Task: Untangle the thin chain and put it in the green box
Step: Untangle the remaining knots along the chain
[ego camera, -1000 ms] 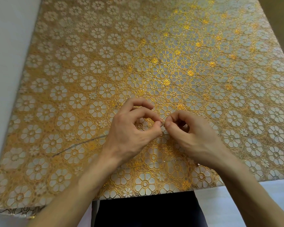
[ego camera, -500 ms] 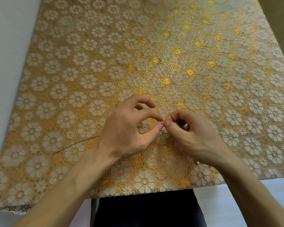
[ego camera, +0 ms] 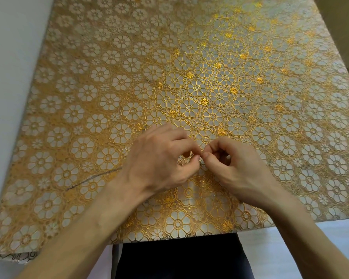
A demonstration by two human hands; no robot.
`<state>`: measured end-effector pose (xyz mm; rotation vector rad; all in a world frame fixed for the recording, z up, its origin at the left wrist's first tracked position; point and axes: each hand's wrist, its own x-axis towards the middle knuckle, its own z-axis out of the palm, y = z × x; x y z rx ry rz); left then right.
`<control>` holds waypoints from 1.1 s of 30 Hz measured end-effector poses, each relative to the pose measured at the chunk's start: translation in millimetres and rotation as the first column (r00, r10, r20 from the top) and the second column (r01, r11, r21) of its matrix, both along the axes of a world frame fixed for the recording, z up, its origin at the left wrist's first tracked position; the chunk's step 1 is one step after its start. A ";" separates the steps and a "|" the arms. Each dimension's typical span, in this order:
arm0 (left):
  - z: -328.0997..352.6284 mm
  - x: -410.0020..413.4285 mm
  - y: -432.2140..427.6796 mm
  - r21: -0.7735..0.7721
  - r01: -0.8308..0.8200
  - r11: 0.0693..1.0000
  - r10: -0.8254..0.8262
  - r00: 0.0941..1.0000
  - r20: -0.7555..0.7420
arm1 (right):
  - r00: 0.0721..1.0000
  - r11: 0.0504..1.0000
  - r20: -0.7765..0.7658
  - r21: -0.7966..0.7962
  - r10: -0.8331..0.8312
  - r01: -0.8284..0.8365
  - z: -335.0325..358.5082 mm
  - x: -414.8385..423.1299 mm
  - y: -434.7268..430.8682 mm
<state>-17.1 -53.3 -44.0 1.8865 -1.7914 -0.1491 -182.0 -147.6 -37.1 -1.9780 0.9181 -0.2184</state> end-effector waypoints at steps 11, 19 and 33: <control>-3.1 -21.1 4.3 -0.056 -0.241 0.969 0.201 0.898 -0.391 | 0.996 0.991 0.050 0.117 -0.072 0.066 3.3 2.3 1.3; -1.0 -16.6 7.8 0.010 -0.285 0.959 0.258 0.851 -0.459 | 0.992 0.981 0.058 0.169 -0.111 0.100 2.7 -6.9 -5.8; -17.4 -11.0 16.8 0.028 -0.328 0.944 0.325 0.916 -0.235 | 0.995 0.991 0.064 0.117 -0.075 0.067 -2.5 -7.0 0.4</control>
